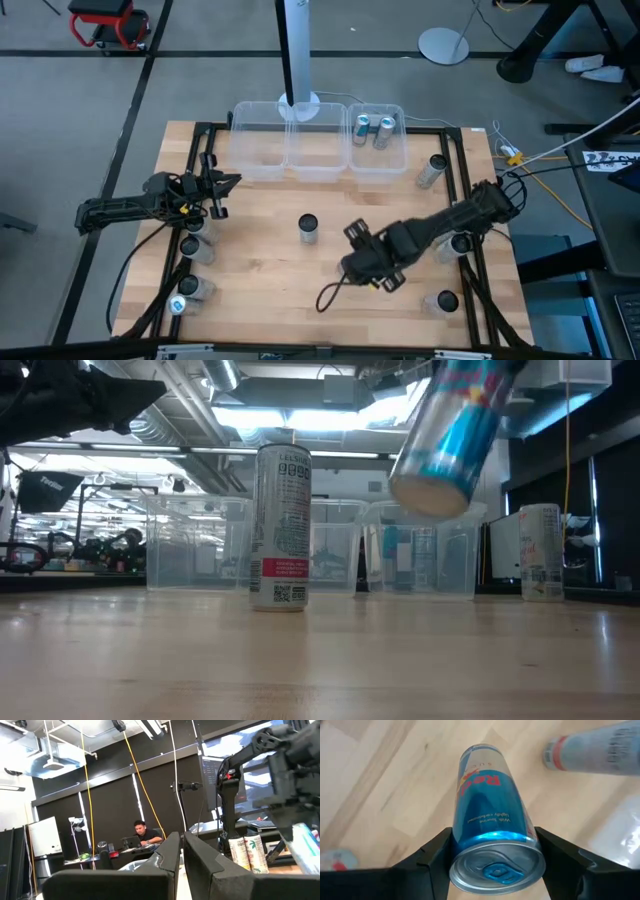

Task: Sort soda cans
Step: Put the blue soda can into the right transparent bin

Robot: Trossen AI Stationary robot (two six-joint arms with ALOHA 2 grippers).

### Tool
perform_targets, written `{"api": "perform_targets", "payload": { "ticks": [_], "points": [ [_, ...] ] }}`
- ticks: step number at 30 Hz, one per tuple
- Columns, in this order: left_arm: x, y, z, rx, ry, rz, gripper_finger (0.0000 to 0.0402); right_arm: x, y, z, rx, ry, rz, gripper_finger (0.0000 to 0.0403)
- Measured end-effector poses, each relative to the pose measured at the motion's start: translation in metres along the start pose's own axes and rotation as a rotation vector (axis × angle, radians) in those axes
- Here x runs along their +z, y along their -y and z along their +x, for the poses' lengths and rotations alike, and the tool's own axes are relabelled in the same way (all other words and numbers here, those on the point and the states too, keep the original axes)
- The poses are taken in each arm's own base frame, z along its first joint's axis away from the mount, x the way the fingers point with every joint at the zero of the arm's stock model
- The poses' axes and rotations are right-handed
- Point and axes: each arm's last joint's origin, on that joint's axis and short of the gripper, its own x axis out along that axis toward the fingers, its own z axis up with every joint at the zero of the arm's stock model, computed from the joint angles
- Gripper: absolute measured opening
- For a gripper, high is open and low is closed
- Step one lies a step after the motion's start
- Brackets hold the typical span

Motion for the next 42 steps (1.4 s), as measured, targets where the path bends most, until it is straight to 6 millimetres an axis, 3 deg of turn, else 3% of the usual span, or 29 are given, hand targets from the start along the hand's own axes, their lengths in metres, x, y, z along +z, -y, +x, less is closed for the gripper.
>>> {"api": "perform_targets", "payload": {
  "ticks": [4, 10, 18, 31, 36, 42],
  "points": [
    [0.0, 0.0, 0.0, 0.0, 0.001, 0.001, 0.0017, -0.013, 0.016, -0.032, -0.051, -0.046, 0.007, 0.023],
    [0.0, 0.0, 0.0, 0.0, 0.003, 0.0, 0.0017, -0.029, 0.042, -0.079, -0.25, 0.062, 0.015, 0.023],
    [0.0, 0.0, 0.0, -0.001, 0.0, -0.002, 0.0017, -0.068, 0.09, -0.102, -0.439, -0.001, 0.049, 0.023],
    [-0.001, 0.001, 0.0, -0.005, -0.015, -0.024, 0.0017, -0.14, 0.175, -0.085, -0.449, -0.251, 0.133, 0.023],
    [-0.003, 0.001, 0.0, -0.009, -0.028, -0.033, 0.0017, -0.17, 0.196, -0.07, -0.38, -0.32, 0.178, 0.023],
    [-0.003, 0.001, 0.0, -0.01, -0.033, -0.049, 0.0017, -0.201, 0.21, -0.038, -0.23, -0.388, 0.229, 0.023]
  ]
}}
